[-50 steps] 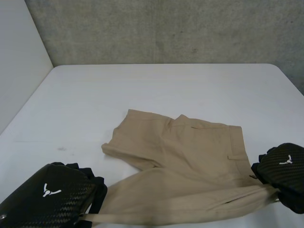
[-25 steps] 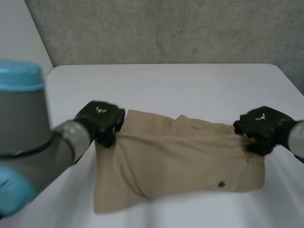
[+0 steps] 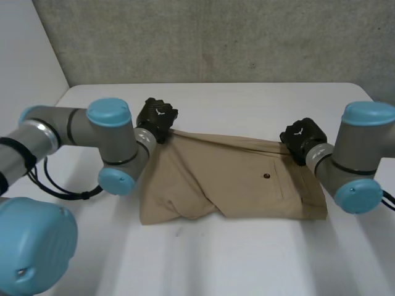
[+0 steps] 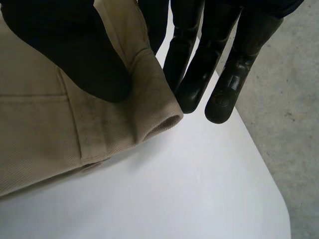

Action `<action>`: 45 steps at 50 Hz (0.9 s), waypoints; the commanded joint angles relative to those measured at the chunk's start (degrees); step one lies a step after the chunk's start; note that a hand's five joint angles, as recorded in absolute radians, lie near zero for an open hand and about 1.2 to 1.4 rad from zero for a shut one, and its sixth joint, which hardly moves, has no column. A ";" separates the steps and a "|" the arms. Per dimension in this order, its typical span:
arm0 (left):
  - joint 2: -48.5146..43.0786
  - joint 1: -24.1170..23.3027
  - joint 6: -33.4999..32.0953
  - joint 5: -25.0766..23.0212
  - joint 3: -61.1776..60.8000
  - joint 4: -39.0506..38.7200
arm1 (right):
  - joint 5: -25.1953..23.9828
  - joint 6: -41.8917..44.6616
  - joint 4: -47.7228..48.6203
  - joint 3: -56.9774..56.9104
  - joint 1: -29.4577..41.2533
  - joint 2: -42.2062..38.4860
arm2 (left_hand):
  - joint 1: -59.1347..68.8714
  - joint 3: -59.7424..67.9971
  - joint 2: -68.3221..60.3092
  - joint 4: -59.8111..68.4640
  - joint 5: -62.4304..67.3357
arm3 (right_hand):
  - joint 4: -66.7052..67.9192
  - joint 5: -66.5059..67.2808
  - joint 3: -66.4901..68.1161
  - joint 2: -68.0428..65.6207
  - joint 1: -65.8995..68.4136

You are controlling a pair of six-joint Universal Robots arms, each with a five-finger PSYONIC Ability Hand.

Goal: Fold the shorts.

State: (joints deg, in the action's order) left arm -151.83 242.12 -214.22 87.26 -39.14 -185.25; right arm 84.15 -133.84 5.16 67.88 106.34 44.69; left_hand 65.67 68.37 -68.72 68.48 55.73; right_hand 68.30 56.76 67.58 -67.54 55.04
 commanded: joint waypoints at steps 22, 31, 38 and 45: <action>16.73 -3.32 -0.77 0.54 -21.40 -14.88 | 1.81 -11.96 8.29 6.20 0.97 17.61 | -54.45 -57.15 57.49 -57.26 -54.51 | -58.30 -56.76 -57.58 57.54 -45.04; 31.58 -3.94 12.83 2.65 -39.94 -9.53 | -2.32 -17.41 -7.87 16.66 -2.36 25.00 | -51.76 -54.46 54.81 -54.57 -51.82 | -58.30 -56.76 -57.58 57.54 -45.04; 32.48 -3.32 21.91 5.55 -48.58 -3.89 | -7.95 -21.90 -2.97 31.69 -8.08 25.80 | -51.58 -54.29 54.63 -54.40 -51.65 | -47.97 -46.43 -47.25 47.21 -34.71; 28.00 -3.32 21.91 7.48 -48.23 -4.24 | -7.51 -21.72 2.22 34.33 -9.05 22.55 | -51.75 -54.45 54.80 -54.57 -51.82 | -34.87 -33.33 -34.15 34.11 -21.61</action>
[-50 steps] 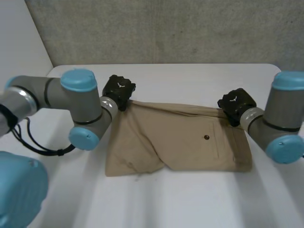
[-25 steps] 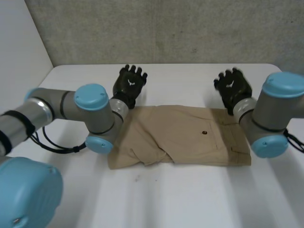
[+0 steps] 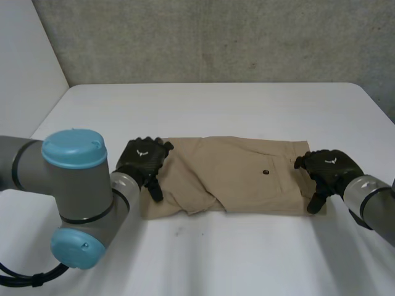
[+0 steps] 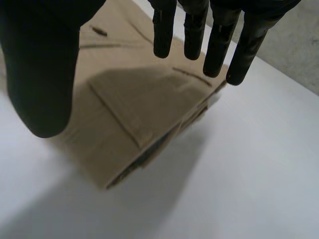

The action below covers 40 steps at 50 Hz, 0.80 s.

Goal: Fold the shorts.

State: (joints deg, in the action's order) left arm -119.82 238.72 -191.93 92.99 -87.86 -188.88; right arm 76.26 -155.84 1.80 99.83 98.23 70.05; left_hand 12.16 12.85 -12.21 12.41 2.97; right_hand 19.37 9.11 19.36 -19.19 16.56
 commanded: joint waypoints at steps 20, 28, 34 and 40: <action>-3.67 -0.18 -0.55 3.34 -0.21 -0.43 | -0.24 7.82 6.29 1.78 -8.58 -2.55 | 0.91 0.23 -0.87 0.66 0.10 | 60.63 60.89 60.64 -60.81 63.44; 3.70 -0.09 -0.29 3.16 -3.19 0.01 | -0.06 16.26 -0.56 -2.44 -11.57 -1.32 | 0.07 -0.61 -0.03 -0.17 -0.73 | 60.63 60.89 60.64 -60.81 63.44; 12.92 -0.01 -0.11 2.81 -5.91 0.01 | 0.99 23.38 -8.47 -10.08 -10.96 -0.88 | -0.43 -1.12 0.48 -0.68 -1.24 | 60.63 60.89 60.64 -60.81 63.44; 20.31 0.08 0.15 2.64 -8.20 0.10 | 3.01 23.92 -13.13 -19.03 -5.26 -0.44 | -0.60 -1.28 0.65 -0.85 -1.41 | 60.63 60.89 60.64 -60.81 63.44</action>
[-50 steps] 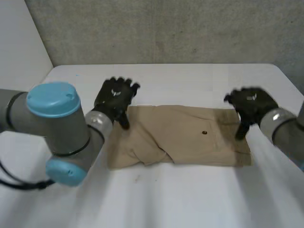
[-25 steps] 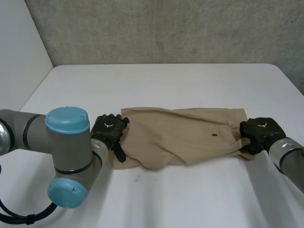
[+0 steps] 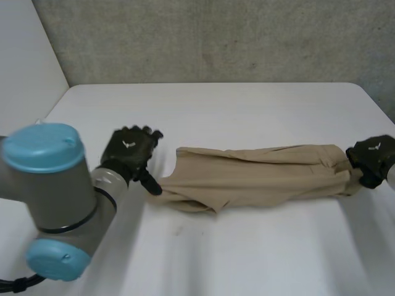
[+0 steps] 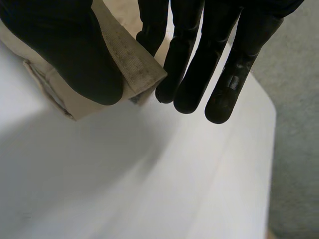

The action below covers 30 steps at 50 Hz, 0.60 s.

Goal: Fold the shorts.

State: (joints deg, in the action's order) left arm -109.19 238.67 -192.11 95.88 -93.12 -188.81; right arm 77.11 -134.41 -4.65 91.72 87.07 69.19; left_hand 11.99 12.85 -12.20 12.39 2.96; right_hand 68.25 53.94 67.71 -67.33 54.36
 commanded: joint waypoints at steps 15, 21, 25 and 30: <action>14.45 3.91 0.94 -0.69 -7.34 -0.16 | 10.17 2.31 -7.30 -12.46 18.75 -1.51 | -0.43 -1.28 0.64 -0.83 -1.40 | 11.75 16.06 12.29 -12.67 25.64; 13.48 5.31 0.94 -2.01 -7.43 -0.51 | 9.82 1.78 -6.60 -6.48 16.21 -1.33 | -0.43 -1.28 0.64 -0.83 -1.40 | 11.75 16.06 12.29 -12.67 25.64; 12.78 6.02 0.94 -3.51 -7.25 -0.51 | 9.46 1.87 -5.81 -2.87 9.97 -0.81 | -0.26 -1.12 0.48 -0.66 -1.23 | 11.75 16.06 12.29 -12.67 25.64; 12.16 6.02 1.03 -3.95 -6.90 -0.51 | 8.59 2.48 -5.19 -2.16 5.57 -0.19 | -0.09 -0.95 0.31 -0.50 -1.06 | 11.75 16.06 12.29 -12.67 25.64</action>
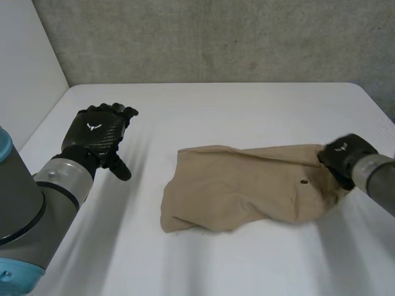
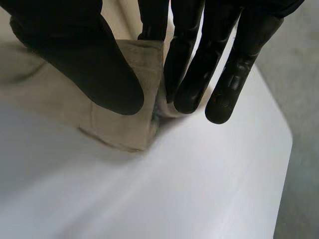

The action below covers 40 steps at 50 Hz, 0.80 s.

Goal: Fold the shorts.

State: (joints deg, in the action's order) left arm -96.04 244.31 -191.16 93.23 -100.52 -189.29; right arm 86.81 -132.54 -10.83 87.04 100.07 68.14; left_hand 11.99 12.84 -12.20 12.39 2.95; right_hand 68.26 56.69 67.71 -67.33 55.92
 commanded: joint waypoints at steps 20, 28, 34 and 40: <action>-0.29 0.38 0.17 -1.12 0.77 -0.03 | -6.38 0.17 1.08 -11.88 14.78 0.33 | 0.08 -0.78 0.14 -0.33 -0.89 | 11.74 13.31 12.29 -12.67 24.08; -0.20 1.69 0.26 -0.94 0.68 -0.03 | -20.96 0.17 5.11 -14.18 30.17 -8.72 | 0.08 -0.78 0.14 -0.33 -0.89 | 11.74 13.31 12.29 -12.67 24.08; -0.29 2.92 0.34 -0.94 1.20 -0.12 | -23.61 0.70 5.56 -14.88 32.02 -15.41 | 0.08 -0.78 0.14 -0.33 -0.89 | -1.36 0.22 -0.81 0.43 10.99; -0.37 3.10 0.69 -1.03 3.66 -0.12 | -22.38 -5.17 9.68 -15.23 31.59 -10.23 | 0.08 -0.78 0.14 -0.33 -0.89 | -58.26 -56.69 -57.71 57.33 -45.92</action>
State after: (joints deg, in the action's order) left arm -96.31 247.15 -190.79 92.29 -99.07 -189.36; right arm 63.13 -132.41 -4.75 72.10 132.60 53.96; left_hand 11.99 12.84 -12.20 12.39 2.95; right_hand 37.57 28.22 36.17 -35.33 26.08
